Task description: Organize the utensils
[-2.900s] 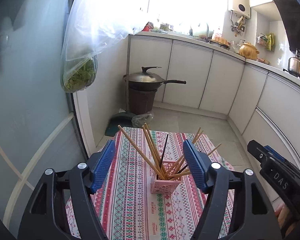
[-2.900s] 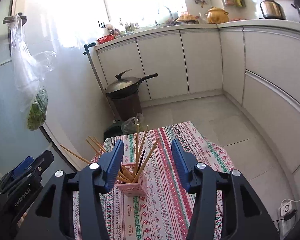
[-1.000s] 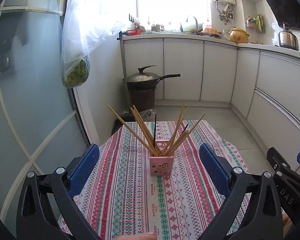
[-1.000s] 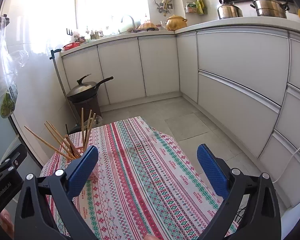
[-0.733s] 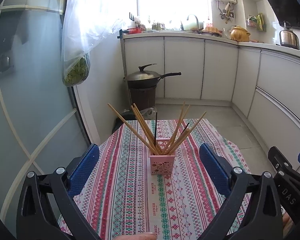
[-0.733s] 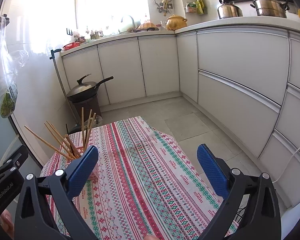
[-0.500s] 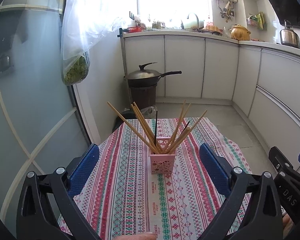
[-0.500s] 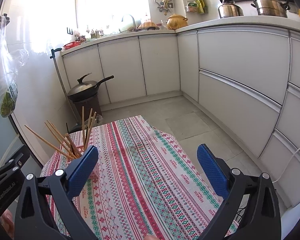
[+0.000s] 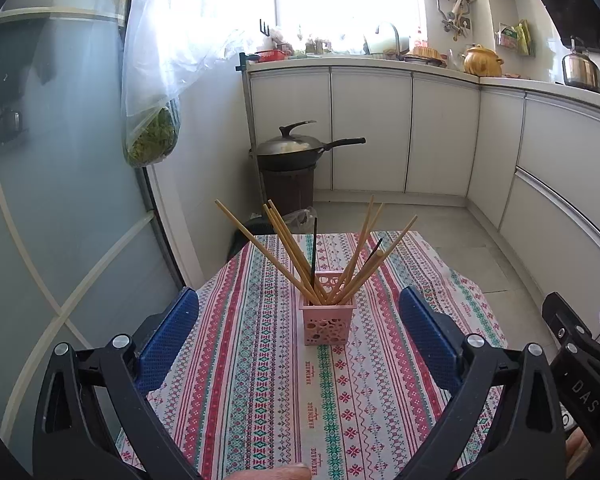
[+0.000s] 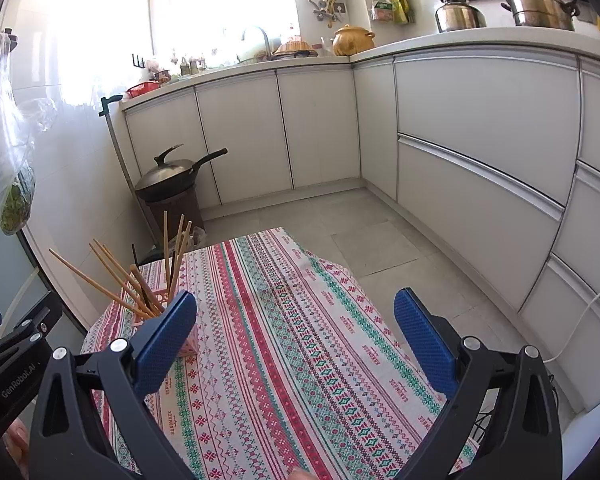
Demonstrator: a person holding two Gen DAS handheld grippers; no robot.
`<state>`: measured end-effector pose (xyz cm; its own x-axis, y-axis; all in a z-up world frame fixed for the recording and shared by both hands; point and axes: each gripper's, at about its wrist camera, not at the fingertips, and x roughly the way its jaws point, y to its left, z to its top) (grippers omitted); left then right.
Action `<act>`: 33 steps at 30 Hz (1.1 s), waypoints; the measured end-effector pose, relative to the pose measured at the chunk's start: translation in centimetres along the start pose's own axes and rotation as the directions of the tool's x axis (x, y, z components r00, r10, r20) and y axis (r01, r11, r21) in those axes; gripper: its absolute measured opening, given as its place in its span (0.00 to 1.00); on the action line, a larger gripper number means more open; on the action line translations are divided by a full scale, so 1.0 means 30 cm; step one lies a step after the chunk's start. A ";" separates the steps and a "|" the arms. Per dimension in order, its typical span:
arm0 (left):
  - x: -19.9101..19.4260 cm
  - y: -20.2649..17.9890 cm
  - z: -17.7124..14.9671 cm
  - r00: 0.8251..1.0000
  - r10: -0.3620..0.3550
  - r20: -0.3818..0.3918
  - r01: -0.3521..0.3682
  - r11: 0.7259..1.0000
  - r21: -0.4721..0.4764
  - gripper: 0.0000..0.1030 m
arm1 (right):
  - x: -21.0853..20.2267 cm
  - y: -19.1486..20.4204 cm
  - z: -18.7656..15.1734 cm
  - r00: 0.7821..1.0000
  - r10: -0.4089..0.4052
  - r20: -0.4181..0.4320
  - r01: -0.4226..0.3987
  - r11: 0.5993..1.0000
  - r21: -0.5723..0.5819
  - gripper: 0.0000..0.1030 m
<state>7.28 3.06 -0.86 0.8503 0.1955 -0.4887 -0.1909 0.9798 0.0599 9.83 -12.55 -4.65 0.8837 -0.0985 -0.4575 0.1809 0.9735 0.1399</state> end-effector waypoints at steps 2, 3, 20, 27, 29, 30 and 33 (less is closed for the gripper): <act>0.001 -0.001 0.000 1.000 -0.001 -0.001 0.001 1.000 0.001 0.93 | 0.000 0.000 0.001 1.000 0.001 -0.002 -0.001 1.000 0.001 0.93; 0.000 -0.001 -0.001 1.000 0.000 -0.001 0.000 1.000 0.002 0.93 | 0.000 0.000 0.002 1.000 0.000 -0.003 0.000 1.000 0.002 0.93; 0.006 0.003 -0.006 1.000 0.005 -0.006 -0.005 1.000 0.000 0.93 | 0.003 -0.004 -0.003 1.000 -0.001 -0.006 0.001 1.000 0.003 0.94; 0.010 0.007 -0.006 1.000 0.008 -0.007 -0.008 1.000 0.001 0.93 | 0.003 -0.002 -0.006 1.000 0.000 -0.011 0.000 1.000 0.000 0.94; 0.012 0.008 -0.006 1.000 0.008 -0.009 -0.008 1.000 0.001 0.93 | 0.003 -0.002 -0.006 1.000 0.001 -0.011 -0.001 1.000 0.000 0.94; 0.014 0.008 -0.006 1.000 0.009 -0.010 -0.009 1.000 0.002 0.93 | 0.002 -0.002 -0.006 1.000 0.000 -0.011 0.000 1.000 0.000 0.94; 0.016 0.013 -0.007 1.000 0.013 -0.012 -0.013 1.000 0.002 0.93 | 0.005 -0.002 -0.006 1.000 0.000 -0.015 0.000 1.000 0.000 0.94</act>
<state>7.53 3.53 -1.25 0.8419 0.2079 -0.4980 -0.2009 0.9772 0.0682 9.89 -12.58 -4.88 0.8773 -0.0956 -0.4703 0.1808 0.9736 0.1394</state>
